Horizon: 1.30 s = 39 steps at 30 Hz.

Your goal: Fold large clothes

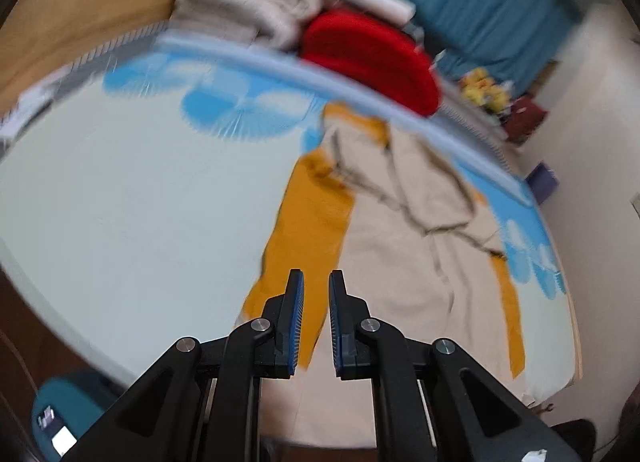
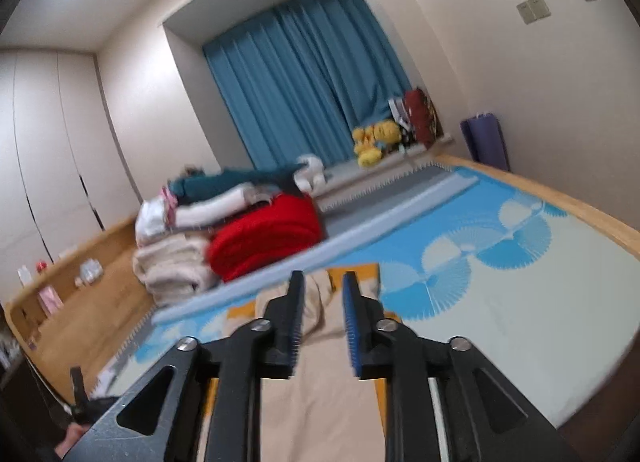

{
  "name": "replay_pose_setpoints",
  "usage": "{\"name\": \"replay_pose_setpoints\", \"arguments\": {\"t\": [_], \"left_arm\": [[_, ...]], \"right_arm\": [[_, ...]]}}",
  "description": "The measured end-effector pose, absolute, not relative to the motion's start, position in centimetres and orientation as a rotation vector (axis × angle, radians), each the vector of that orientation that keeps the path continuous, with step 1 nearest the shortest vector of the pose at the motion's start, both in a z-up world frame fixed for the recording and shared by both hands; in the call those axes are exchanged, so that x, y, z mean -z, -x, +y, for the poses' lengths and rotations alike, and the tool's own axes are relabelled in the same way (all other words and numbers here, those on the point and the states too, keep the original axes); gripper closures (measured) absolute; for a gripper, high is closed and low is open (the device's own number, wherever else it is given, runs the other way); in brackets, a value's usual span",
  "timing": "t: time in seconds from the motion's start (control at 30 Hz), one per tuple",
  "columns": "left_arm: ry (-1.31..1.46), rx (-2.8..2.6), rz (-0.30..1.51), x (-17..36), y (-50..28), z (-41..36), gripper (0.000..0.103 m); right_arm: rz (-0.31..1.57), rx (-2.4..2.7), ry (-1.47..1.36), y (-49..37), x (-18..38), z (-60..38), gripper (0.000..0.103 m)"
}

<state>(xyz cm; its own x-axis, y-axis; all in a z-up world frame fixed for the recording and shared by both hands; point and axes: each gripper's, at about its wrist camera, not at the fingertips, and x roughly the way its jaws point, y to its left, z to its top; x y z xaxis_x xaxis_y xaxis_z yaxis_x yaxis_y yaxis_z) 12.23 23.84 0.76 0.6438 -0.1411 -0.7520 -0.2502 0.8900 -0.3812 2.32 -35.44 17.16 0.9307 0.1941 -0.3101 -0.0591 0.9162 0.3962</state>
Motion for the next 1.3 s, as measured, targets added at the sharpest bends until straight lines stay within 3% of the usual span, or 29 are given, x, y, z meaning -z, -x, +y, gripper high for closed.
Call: {"name": "replay_pose_setpoints", "arguments": {"t": [0.27,0.4,0.53,0.63,0.77,0.83,0.87,0.9,1.07,1.2,1.3], "left_arm": [[0.495,-0.109,1.154,5.7,-13.9,24.3,0.094],[0.542,-0.184,1.264,9.1,-13.7,26.0,0.088],[0.643,-0.274,1.336,11.6,-13.3,28.2,0.073],[0.652,-0.281,1.381,12.7,-13.6,27.9,0.073],[0.568,-0.253,1.448,13.7,-13.9,26.4,0.075],[0.535,-0.232,1.441,13.1,-13.8,25.9,0.101],[0.544,-0.225,1.417,12.6,-13.6,26.0,0.101],[0.557,-0.210,1.371,11.3,-13.1,25.9,0.102],[0.573,-0.188,1.312,8.6,-10.1,24.7,0.102],[0.589,-0.266,1.420,11.2,-9.7,25.2,0.096],[0.668,-0.265,1.355,10.5,-10.6,26.5,0.093]], "right_arm": [[0.780,0.028,-0.374,-8.3,-2.7,-35.4,0.070],[1.025,0.113,-0.377,-10.0,4.9,-36.6,0.070],[1.248,0.161,-0.453,-10.4,10.8,-38.4,0.070],[1.352,0.192,-0.458,-10.1,13.2,-38.7,0.070],[1.388,0.160,-0.418,-9.8,14.3,-37.8,0.070],[1.383,0.139,-0.390,-9.6,14.1,-37.3,0.086],[1.365,0.115,-0.400,-9.5,13.6,-37.1,0.097],[1.347,0.111,-0.405,-9.4,12.9,-37.1,0.099],[1.218,0.176,-0.489,-7.5,9.3,-40.1,0.100],[1.350,0.247,-0.409,-8.0,11.8,-39.7,0.100],[1.390,0.257,-0.432,-8.6,12.7,-40.0,0.096]]}}
